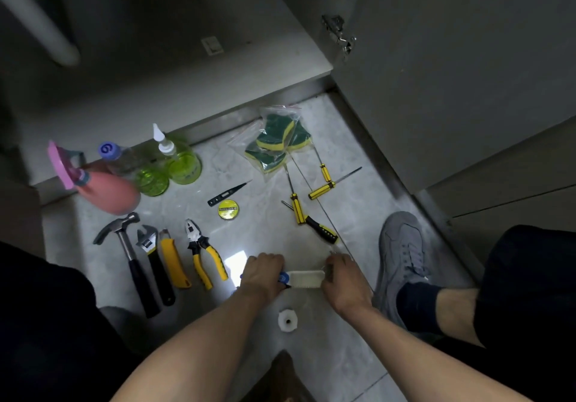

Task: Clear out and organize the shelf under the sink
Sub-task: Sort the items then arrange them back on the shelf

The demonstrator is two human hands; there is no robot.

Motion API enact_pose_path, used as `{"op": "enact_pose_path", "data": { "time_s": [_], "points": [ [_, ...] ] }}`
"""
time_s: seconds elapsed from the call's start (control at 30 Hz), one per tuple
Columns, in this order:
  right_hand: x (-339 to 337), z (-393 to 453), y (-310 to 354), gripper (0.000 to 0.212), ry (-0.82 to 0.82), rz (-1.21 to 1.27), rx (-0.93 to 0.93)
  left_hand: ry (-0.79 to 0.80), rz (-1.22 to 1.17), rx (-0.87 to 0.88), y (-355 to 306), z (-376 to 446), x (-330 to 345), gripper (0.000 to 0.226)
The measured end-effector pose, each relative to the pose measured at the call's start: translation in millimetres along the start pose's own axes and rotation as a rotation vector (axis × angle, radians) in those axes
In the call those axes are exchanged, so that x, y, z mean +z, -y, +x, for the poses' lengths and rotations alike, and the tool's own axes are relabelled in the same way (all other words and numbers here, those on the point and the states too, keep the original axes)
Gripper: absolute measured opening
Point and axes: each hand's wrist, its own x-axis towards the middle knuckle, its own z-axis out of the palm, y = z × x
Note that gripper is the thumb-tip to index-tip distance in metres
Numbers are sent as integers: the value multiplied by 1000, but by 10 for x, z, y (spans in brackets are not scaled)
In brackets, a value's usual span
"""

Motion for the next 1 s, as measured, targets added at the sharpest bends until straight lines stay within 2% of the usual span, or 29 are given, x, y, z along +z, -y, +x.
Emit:
{"op": "enact_pose_path", "data": {
  "time_s": [0.13, 0.2, 0.3, 0.47, 0.6, 0.67, 0.73, 0.8, 0.87, 1.0],
  "points": [
    [-27, 87, 42, 37, 8, 76, -121, -65, -194, 12, 65, -99, -75, 27],
    [-38, 136, 91, 52, 24, 38, -226, -85, -292, -19, 108, -133, -193, 25],
    [-84, 288, 242, 65, -63, -80, -442, -94, -409, -83, 261, -153, -397, 23],
    [-313, 657, 638, 38, -158, -233, -690, -110, -393, -46, 590, -138, -814, 36],
    [-491, 941, 902, 42, -112, -269, -852, -195, -417, -76, 831, -76, -1042, 43],
    [-573, 1100, 1033, 43, -76, -275, -856, -230, -388, -70, 907, -17, -1105, 35],
    [-687, 1263, 1107, 39, -83, -190, -821, -350, -385, -70, 963, 72, -1160, 12],
    [-828, 1435, 1074, 33, -144, -27, -726, -536, -463, -112, 996, 177, -1206, 41],
    [-979, 1609, 930, 28, -208, 109, -568, -610, -505, -217, 1041, 294, -1249, 65],
    [-1216, 1976, 513, 31, -332, 209, -198, -427, -511, -426, 1149, 516, -1220, 74]
  ]
}}
